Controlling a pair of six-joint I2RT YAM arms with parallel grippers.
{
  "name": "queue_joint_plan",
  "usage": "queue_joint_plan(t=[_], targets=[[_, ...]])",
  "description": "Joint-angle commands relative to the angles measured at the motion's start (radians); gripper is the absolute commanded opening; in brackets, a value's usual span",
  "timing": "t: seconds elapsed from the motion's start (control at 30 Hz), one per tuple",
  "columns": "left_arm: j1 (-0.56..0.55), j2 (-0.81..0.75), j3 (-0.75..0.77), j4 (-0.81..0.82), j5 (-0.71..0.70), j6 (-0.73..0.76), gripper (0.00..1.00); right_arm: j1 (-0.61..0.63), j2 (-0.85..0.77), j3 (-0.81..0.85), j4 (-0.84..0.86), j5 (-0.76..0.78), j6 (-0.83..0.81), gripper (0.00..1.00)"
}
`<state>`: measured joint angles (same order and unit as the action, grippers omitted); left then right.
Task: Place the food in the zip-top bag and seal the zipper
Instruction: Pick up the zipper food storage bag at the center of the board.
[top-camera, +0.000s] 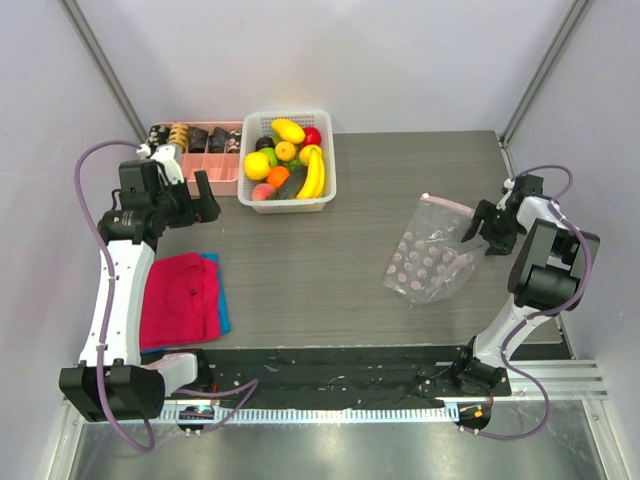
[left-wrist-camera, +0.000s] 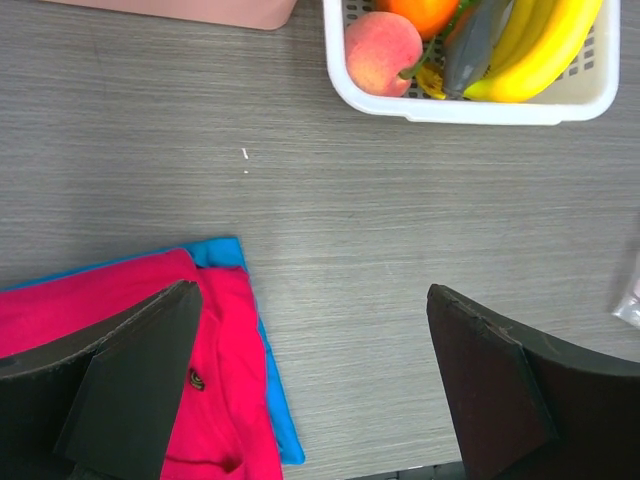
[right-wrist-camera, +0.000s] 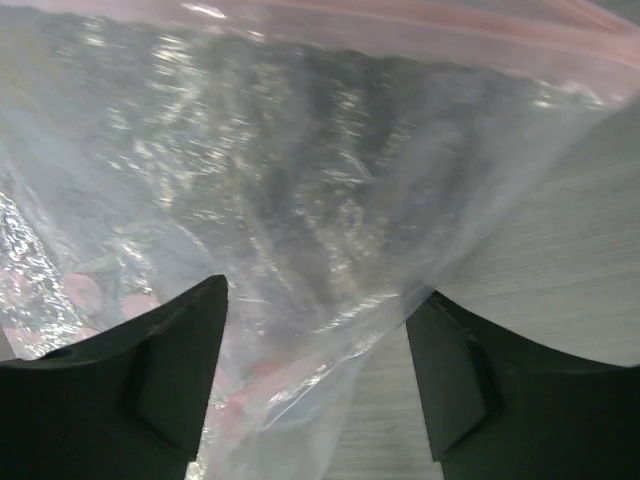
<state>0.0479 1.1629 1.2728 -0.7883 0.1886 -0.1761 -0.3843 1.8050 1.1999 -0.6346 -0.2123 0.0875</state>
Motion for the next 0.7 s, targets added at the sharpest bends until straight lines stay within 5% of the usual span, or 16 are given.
queue_joint_plan(t=[0.0, 0.03, 0.13, 0.47, 0.67], targets=[[-0.002, 0.014, 0.02, 0.031, 0.095, -0.003, 1.0, -0.008, 0.013, 0.019, 0.111, -0.149, -0.012, 0.62], [-0.003, 0.023, 0.022, 0.031, 0.124, -0.005, 1.0, -0.008, 0.03, 0.027, 0.113, -0.176, -0.029, 0.4], [-0.003, 0.026, 0.014, 0.046, 0.303, 0.01, 1.0, -0.008, 0.047, 0.073, 0.107, -0.285, -0.083, 0.01], [-0.011, 0.055, 0.075, 0.175, 0.627, 0.047, 1.0, 0.008, -0.03, 0.288, -0.055, -0.627, -0.458, 0.01], [-0.039, 0.112, 0.181, 0.173, 0.672, 0.115, 1.0, 0.056, -0.142, 0.363, -0.345, -0.841, -1.018, 0.01]])
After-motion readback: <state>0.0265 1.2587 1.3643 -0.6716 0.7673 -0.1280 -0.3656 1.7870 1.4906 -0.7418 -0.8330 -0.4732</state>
